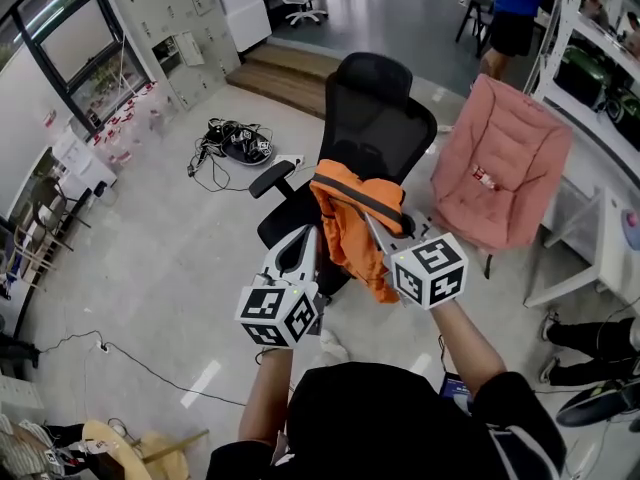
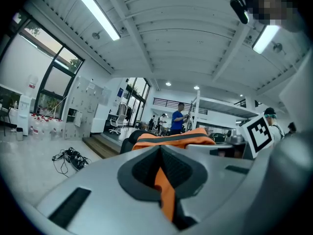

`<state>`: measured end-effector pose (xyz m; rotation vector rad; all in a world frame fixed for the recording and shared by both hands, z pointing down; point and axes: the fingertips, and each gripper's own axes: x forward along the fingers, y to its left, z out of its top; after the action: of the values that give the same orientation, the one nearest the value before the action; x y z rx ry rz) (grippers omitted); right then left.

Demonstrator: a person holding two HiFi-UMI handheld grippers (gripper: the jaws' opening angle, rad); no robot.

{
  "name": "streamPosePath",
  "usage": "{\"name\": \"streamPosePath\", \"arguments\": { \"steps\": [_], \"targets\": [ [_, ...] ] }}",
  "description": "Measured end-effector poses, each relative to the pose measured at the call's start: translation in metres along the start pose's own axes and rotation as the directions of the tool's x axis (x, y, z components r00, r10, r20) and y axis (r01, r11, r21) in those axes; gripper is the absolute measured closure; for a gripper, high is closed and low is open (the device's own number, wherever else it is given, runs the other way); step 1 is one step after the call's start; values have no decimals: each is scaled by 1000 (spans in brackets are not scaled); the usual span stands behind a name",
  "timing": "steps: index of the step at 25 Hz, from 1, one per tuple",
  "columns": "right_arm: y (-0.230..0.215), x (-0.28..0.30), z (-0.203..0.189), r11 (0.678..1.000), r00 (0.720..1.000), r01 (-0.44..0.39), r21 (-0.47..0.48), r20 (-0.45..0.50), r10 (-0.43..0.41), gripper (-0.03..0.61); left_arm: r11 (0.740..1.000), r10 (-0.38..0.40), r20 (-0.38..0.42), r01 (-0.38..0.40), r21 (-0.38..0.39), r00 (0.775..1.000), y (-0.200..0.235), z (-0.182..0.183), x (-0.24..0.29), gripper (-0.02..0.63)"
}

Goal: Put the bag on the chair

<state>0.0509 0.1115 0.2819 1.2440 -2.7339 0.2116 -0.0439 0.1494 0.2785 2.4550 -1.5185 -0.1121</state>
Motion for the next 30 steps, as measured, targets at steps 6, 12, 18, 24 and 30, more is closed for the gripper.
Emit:
{"name": "streamPosePath", "arguments": {
  "steps": [6,12,18,24,30],
  "targets": [
    [-16,57,13,1000,1000,24,14,-5,-24,565,1000,-13,-12,13,-18,1000,51,15,34,604],
    [-23,114,20,998,999,49,30,-23,-48,566,999,-27,-27,26,-29,999,104,26,59,604],
    [-20,164,27,997,997,66,29,-35,-65,566,999,-39,-34,37,-40,999,155,39,76,604],
    [-16,199,21,997,996,71,27,-59,-70,566,997,-47,-31,45,-59,998,188,40,84,604],
    [-11,220,18,996,995,81,33,-68,-78,565,995,-48,-46,44,-84,998,212,35,84,604]
  ]
}}
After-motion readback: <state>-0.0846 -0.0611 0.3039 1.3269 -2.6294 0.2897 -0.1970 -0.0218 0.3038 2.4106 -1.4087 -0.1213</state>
